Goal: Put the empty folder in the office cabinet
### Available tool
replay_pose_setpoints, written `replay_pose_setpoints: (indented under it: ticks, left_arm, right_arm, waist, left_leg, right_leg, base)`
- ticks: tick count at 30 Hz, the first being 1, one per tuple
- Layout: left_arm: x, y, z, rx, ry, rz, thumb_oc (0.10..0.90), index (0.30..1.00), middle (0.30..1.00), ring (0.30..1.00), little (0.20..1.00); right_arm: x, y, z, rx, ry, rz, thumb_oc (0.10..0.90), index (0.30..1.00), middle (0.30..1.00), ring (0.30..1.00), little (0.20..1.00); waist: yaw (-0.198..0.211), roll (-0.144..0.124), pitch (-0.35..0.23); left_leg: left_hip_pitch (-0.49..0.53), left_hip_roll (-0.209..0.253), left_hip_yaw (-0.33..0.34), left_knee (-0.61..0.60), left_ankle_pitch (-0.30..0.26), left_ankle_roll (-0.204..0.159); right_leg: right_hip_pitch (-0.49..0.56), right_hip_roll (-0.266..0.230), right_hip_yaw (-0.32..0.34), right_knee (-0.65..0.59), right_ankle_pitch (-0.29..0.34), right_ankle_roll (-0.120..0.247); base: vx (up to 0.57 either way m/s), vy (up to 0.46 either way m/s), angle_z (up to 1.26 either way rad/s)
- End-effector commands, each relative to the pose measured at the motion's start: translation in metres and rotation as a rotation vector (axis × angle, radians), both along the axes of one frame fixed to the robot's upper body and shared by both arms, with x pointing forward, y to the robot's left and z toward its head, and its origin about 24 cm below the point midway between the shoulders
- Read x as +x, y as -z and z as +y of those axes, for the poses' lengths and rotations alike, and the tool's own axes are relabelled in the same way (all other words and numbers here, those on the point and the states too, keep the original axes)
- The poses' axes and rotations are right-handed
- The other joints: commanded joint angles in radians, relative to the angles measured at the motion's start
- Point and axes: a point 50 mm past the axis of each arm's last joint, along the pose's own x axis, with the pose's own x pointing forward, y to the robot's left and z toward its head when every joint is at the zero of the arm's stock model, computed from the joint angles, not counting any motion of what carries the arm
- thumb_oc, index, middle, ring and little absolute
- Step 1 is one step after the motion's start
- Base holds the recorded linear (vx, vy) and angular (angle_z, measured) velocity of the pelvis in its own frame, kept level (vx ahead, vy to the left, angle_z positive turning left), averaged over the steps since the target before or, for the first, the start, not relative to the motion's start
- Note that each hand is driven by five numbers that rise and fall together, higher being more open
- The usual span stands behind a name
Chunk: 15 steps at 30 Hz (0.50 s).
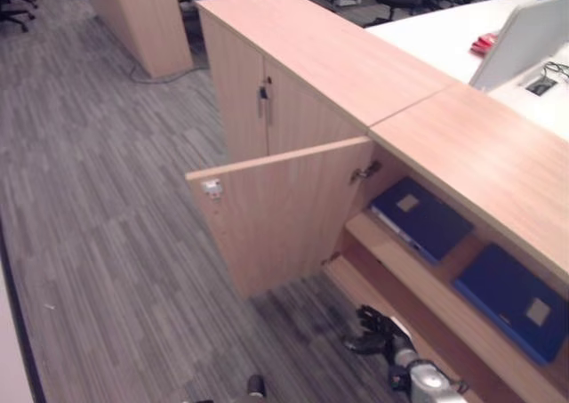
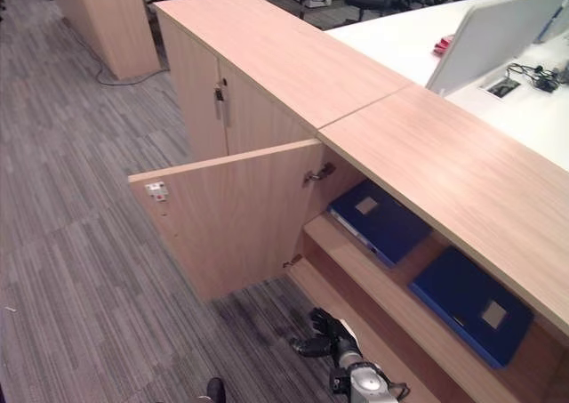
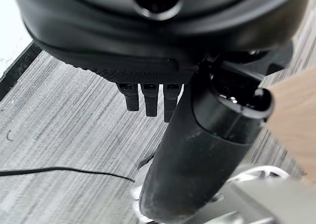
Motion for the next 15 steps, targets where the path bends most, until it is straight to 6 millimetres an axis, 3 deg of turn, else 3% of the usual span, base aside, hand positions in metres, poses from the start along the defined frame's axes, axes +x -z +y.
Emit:
replay_pose_setpoints:
  ticks: [1,2,4,5,7,9,11,12,13,14,15]
  left_arm:
    - [0.102,-0.031,-0.039,-0.171,-0.010,-0.408,0.800,0.900,0.900,0.900,0.900]
    - [0.111,-0.036,-0.043,-0.190,-0.018,-0.449,0.800,0.900,0.900,0.900,0.900]
    - [0.113,-0.037,-0.046,-0.198,-0.006,-0.454,0.800,0.900,0.900,0.900,0.900]
    - [0.120,-0.038,-0.050,-0.186,0.019,-0.457,0.800,0.900,0.900,0.900,0.900]
    - [0.120,-0.038,-0.053,-0.192,0.026,-0.458,0.800,0.900,0.900,0.900,0.900]
    - [0.118,-0.039,-0.055,-0.209,0.010,-0.479,0.800,0.900,0.900,0.900,0.900]
    - [0.118,-0.040,-0.054,-0.208,-0.001,-0.486,0.800,0.900,0.900,0.900,0.900]
    - [0.119,-0.054,-0.014,-0.204,-0.043,-0.515,0.800,0.900,0.900,0.900,0.900]
    - [0.115,-0.060,-0.001,-0.172,-0.029,-0.548,0.800,0.900,0.900,0.900,0.900]
    - [0.103,-0.052,0.005,-0.156,-0.055,-0.501,0.800,0.900,0.900,0.900,0.900]
    - [0.103,-0.052,0.004,-0.156,-0.055,-0.501,0.800,0.900,0.900,0.900,0.900]
  right_arm:
    - [0.021,-0.026,-0.027,-0.058,0.057,-0.155,0.800,0.900,0.900,0.900,0.900]
    - [0.017,-0.024,-0.032,-0.054,0.091,-0.145,0.800,0.900,0.900,0.900,0.900]
    - [0.017,-0.023,-0.034,-0.059,0.100,-0.140,0.800,0.900,0.900,0.900,0.900]
    - [0.018,-0.022,-0.034,-0.065,0.106,-0.135,0.800,0.900,0.900,0.900,0.900]
    - [0.014,-0.019,-0.033,-0.063,0.103,-0.123,0.800,0.900,0.900,0.900,0.900]
    - [0.006,-0.015,-0.039,-0.075,0.120,-0.100,0.800,0.900,0.900,0.900,0.900]
    - [0.006,-0.015,-0.040,-0.080,0.119,-0.098,0.800,0.900,0.900,0.900,0.900]
    - [0.006,-0.019,-0.051,-0.091,0.121,-0.106,0.800,0.900,0.900,0.900,0.900]
    - [0.003,-0.019,-0.056,-0.103,0.136,-0.105,0.800,0.900,0.900,0.900,0.900]
    - [0.004,-0.021,-0.056,-0.110,0.116,-0.124,0.800,0.900,0.900,0.900,0.900]
    - [0.004,-0.021,-0.056,-0.110,0.115,-0.124,0.800,0.900,0.900,0.900,0.900]
  waist:
    - [-0.039,0.065,-0.011]
    - [-0.073,0.078,-0.001]
    - [-0.082,0.077,0.004]
    - [-0.081,0.066,0.006]
    - [-0.085,0.058,-0.001]
    - [-0.082,0.058,-0.018]
    - [-0.078,0.059,-0.024]
    - [-0.072,0.071,-0.030]
    - [-0.067,0.078,-0.034]
    - [-0.067,0.079,-0.041]
    - [-0.068,0.080,-0.040]
  left_leg:
    - [-0.008,0.014,-0.090,-0.023,-0.057,-0.020]
    - [-0.005,0.003,-0.160,-0.030,-0.051,-0.024]
    - [-0.005,-0.011,-0.186,-0.033,-0.051,-0.025]
    - [-0.009,-0.031,-0.211,-0.035,-0.054,-0.028]
    - [-0.008,-0.040,-0.221,-0.036,-0.060,-0.027]
    - [-0.004,-0.048,-0.240,-0.037,-0.065,-0.028]
    - [0.001,-0.047,-0.236,-0.037,-0.068,-0.029]
    - [0.006,-0.048,-0.235,-0.038,-0.068,-0.032]
    - [0.009,-0.048,-0.237,-0.038,-0.067,-0.032]
    - [0.023,-0.047,-0.242,-0.039,-0.071,-0.034]
    - [0.025,-0.047,-0.242,-0.039,-0.071,-0.034]
  right_leg:
    - [-0.103,0.145,0.226,0.103,-0.124,0.022]
    - [-0.155,0.291,0.365,0.049,-0.241,-0.012]
    - [-0.166,0.326,0.392,-0.002,-0.244,-0.026]
    - [-0.152,0.322,0.364,-0.098,-0.229,-0.039]
    - [-0.133,0.320,0.353,-0.146,-0.215,-0.040]
    - [-0.096,0.340,0.397,-0.208,-0.206,-0.040]
    - [-0.077,0.335,0.389,-0.227,-0.198,-0.040]
    - [-0.066,0.332,0.387,-0.238,-0.192,-0.038]
    - [-0.059,0.330,0.383,-0.243,-0.188,-0.039]
    - [-0.035,0.331,0.382,-0.264,-0.187,-0.040]
    - [-0.033,0.331,0.381,-0.265,-0.186,-0.040]
  base:
    - [0.19,0.232,0.68]
    - [0.15,0.170,1.03]
    - [0.12,0.019,1.20]
    - [0.08,-0.029,0.96]
    - [0.03,-0.062,0.57]
    - [0.12,-0.088,0.46]
    - [0.08,-0.025,0.21]
    - [0.04,0.027,-0.03]
    - [0.08,0.013,-0.05]
    - [0.06,-0.006,-0.07]
    - [0.09,-0.039,0.06]
